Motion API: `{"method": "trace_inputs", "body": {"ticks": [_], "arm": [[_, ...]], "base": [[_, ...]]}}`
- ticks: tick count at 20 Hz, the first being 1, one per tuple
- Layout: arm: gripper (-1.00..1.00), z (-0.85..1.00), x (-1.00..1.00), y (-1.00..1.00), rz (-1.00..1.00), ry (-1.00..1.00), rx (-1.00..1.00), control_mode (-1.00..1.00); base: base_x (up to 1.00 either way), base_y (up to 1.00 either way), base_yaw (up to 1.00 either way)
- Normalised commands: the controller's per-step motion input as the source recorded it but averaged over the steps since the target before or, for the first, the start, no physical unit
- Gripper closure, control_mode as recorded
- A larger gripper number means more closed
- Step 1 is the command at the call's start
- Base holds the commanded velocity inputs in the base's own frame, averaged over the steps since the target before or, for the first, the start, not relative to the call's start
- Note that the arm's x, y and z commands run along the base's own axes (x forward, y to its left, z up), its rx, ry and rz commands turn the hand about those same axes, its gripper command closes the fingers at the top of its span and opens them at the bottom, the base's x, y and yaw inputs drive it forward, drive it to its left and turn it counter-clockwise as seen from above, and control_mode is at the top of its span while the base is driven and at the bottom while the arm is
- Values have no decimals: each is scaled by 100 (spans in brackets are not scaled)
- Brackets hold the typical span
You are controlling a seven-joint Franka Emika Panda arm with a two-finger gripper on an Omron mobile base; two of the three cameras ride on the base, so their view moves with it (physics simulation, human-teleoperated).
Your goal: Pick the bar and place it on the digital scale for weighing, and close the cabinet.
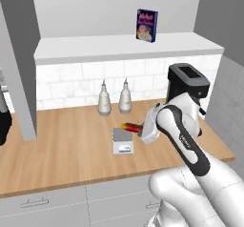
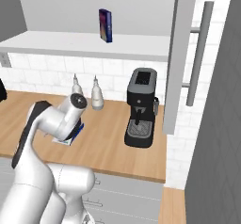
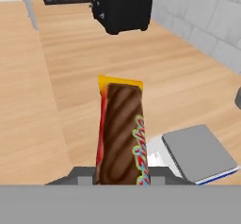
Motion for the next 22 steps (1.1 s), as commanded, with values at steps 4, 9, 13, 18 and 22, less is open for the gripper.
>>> {"method": "trace_inputs", "body": {"ticks": [4, 9, 13, 18, 22], "arm": [[100, -34, 52, -8, 0, 3, 0, -100], [100, -32, 56, 5, 0, 14, -8, -100], [100, -26, 41, 2, 0, 13, -8, -100], [100, -30, 36, 2, 0, -2, -1, -100], [100, -35, 21, 6, 0, 0, 0, -100]], "base": [[0, 0, 0], [0, 0, 0], [0, 0, 0], [0, 0, 0], [0, 0, 0]]}}
